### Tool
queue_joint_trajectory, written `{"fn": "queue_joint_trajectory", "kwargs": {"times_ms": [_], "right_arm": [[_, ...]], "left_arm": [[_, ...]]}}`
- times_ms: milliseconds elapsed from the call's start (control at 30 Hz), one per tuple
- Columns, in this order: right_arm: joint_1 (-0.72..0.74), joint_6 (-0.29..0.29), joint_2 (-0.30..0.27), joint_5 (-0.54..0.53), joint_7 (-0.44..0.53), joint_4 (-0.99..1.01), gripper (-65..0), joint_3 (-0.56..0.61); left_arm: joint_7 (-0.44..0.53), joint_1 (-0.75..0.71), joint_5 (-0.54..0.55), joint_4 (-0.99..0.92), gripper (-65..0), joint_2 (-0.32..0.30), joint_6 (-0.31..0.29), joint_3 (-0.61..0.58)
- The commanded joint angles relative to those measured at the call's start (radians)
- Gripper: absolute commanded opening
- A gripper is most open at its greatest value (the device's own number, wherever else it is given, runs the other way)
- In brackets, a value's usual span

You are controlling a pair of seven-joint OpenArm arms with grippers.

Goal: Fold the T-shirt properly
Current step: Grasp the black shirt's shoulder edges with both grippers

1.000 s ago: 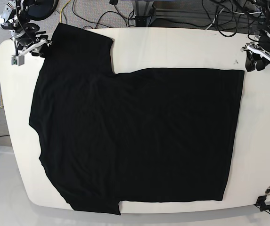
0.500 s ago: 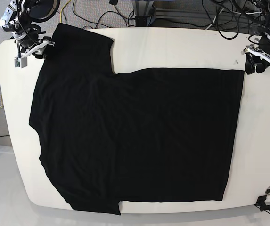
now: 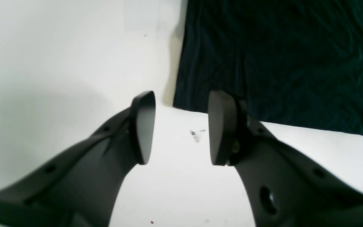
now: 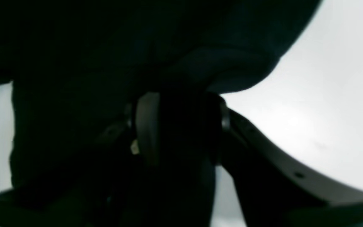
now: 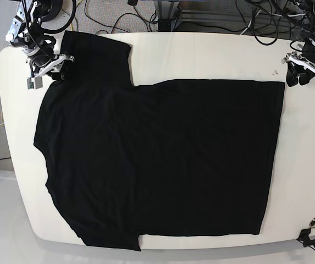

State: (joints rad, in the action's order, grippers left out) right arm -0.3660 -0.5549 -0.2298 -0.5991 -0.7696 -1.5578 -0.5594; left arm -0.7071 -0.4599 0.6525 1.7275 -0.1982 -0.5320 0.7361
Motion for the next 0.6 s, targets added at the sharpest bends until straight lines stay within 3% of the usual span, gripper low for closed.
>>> {"fn": "queue_joint_trajectory", "kwargs": {"times_ms": [0, 67, 100, 267, 400, 567], "right_arm": [[-0.019, -0.008, 0.003, 0.054, -0.086, 0.006, -48.2, 0.013], [-0.02, -0.012, 0.008, 0.044, -0.092, 0.006, -58.2, 0.008], [-0.002, -0.012, -0.008, 0.021, -0.033, 0.003, -48.8, 0.012], [-0.003, -0.017, -0.004, 0.01, -0.03, -0.003, -54.6, 0.011], [-0.003, -0.015, -0.004, 0.013, -0.03, -0.005, -65.0, 0.012], [0.001, -0.011, -0.005, 0.016, -0.033, -0.009, -65.0, 0.014]], "left_arm": [[0.028, 0.001, 0.017, 0.015, -40.2, -0.014, -0.001, 0.007], [0.025, 0.002, 0.022, 0.016, -40.5, -0.013, -0.003, 0.012], [0.021, 0.003, 0.005, 0.008, -39.3, -0.013, -0.002, 0.004], [0.024, 0.019, 0.007, -0.003, -39.5, -0.014, -0.001, -0.003], [0.021, 0.03, 0.01, -0.001, -39.7, -0.011, 0.0, -0.006], [0.029, 0.061, -0.005, -0.027, -39.3, -0.011, -0.001, -0.03]]}}
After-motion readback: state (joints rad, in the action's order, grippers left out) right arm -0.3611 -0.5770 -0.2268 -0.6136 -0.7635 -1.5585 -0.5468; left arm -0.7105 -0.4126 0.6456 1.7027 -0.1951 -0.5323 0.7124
